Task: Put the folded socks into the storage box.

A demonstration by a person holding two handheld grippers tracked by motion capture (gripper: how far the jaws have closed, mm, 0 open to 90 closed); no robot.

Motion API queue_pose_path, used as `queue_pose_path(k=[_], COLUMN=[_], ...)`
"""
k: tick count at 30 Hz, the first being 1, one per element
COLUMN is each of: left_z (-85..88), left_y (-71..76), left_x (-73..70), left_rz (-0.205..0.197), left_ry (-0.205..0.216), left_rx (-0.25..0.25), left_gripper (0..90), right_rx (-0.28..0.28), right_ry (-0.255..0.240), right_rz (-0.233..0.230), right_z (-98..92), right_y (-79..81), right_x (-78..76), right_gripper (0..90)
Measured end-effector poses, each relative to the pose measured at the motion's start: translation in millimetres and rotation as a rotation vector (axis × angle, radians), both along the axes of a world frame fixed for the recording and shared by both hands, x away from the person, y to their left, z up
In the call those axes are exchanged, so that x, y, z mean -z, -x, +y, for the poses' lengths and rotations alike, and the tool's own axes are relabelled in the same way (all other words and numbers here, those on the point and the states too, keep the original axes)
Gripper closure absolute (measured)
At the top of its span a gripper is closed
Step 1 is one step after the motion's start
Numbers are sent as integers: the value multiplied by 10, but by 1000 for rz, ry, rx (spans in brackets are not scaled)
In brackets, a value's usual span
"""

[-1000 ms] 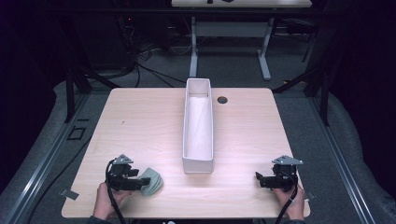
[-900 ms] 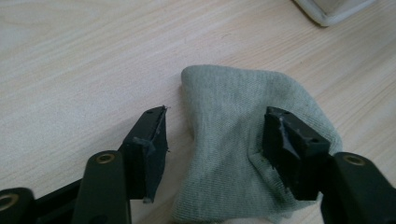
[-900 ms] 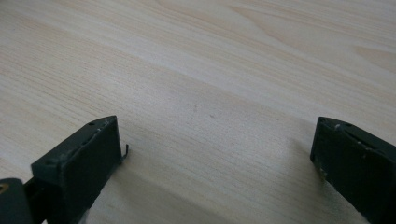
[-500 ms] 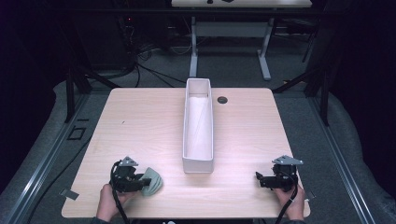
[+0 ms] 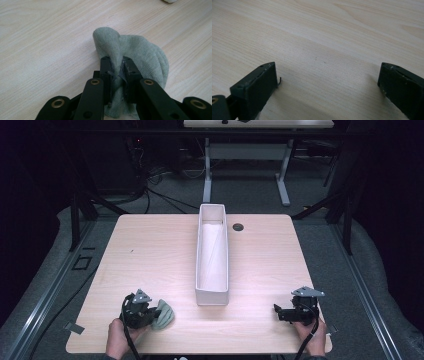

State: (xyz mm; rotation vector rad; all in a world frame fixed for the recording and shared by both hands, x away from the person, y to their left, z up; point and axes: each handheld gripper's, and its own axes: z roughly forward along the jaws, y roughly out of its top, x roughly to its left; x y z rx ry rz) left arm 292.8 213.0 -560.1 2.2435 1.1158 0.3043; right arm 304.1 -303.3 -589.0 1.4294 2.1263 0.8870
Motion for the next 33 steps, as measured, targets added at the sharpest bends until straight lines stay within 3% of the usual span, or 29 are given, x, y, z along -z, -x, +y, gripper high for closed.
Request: queue_pose_path(k=[10,22,33], left_z=[21,-44,6], left_y=[17,47,44], left_x=[-15,-213,-363], left_rz=[-10,-51,-77], left_ry=[46,45,27], left_rx=[11,45,57], left_gripper=[819,820,819], right_rx=[1,0,0], right_ry=[0,1,2], right_rz=[0,0,-1], right_z=[0,0,-1], right_y=[0,0,-1], right_x=[-1,0,0], right_gripper=[19,18,19])
